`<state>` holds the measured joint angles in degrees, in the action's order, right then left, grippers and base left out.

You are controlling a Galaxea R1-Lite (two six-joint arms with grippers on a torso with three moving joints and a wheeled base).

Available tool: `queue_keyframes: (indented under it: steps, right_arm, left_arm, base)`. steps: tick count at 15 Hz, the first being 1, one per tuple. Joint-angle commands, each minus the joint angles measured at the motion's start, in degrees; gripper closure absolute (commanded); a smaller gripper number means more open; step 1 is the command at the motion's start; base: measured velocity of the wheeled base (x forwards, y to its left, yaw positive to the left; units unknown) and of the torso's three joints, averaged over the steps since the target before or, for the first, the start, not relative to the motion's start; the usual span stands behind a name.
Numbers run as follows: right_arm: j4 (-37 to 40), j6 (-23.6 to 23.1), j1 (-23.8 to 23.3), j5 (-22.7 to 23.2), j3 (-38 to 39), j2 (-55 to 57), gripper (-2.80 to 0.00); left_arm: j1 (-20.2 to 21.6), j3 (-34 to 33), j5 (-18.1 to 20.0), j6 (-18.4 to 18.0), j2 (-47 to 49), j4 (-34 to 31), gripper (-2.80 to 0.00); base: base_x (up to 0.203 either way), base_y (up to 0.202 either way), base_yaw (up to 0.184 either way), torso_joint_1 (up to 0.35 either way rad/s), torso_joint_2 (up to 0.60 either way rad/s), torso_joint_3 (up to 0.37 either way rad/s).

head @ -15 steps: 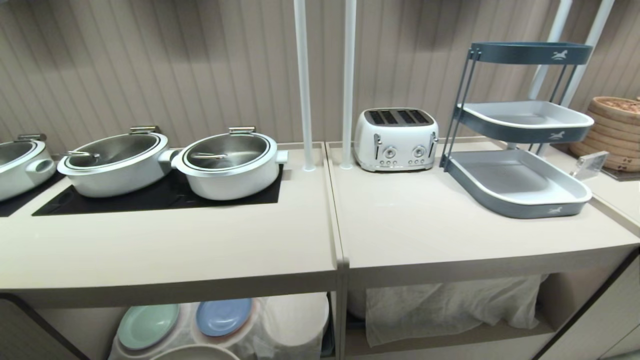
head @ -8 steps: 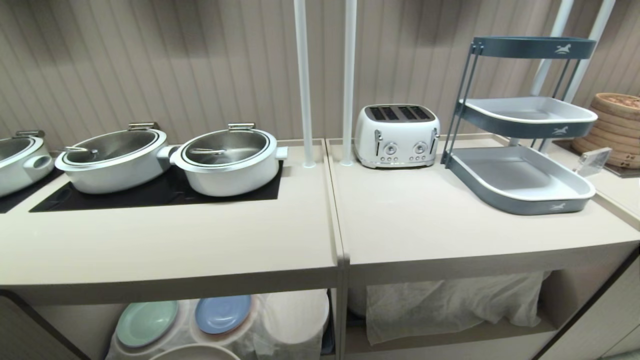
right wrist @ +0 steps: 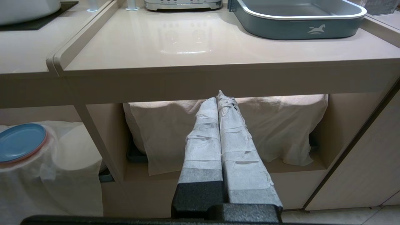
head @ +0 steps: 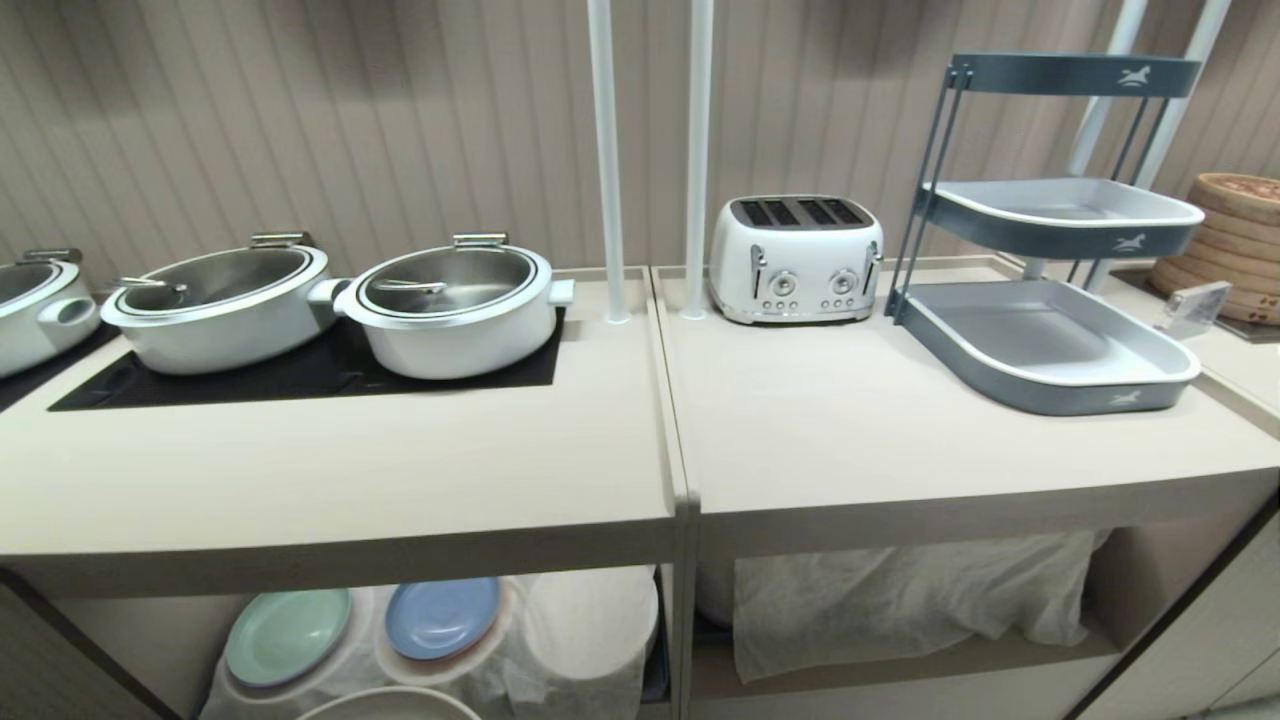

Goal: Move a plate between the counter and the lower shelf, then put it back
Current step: Put the plate in the cupboard

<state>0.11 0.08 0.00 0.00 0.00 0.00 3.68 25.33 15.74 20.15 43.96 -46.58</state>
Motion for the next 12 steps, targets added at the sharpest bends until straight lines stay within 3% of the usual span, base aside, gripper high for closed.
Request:
queue_keyframes:
  steps: [1,12]
  right_arm:
    - [-0.02,0.01,0.00,0.00,0.00,0.09,0.00]
    - [-0.02,0.01,0.00,0.00,0.00,0.09,0.00]
  left_arm:
    - [0.01,-0.11,0.08,0.24,0.25,-0.35,0.00]
    - [0.01,-1.34,0.79,0.24,0.34,-0.26,0.00]
  base:
    - [0.000,0.000,0.000,-0.154,0.31,0.157]
    - [0.000,0.000,0.000,-0.147,0.32,0.164]
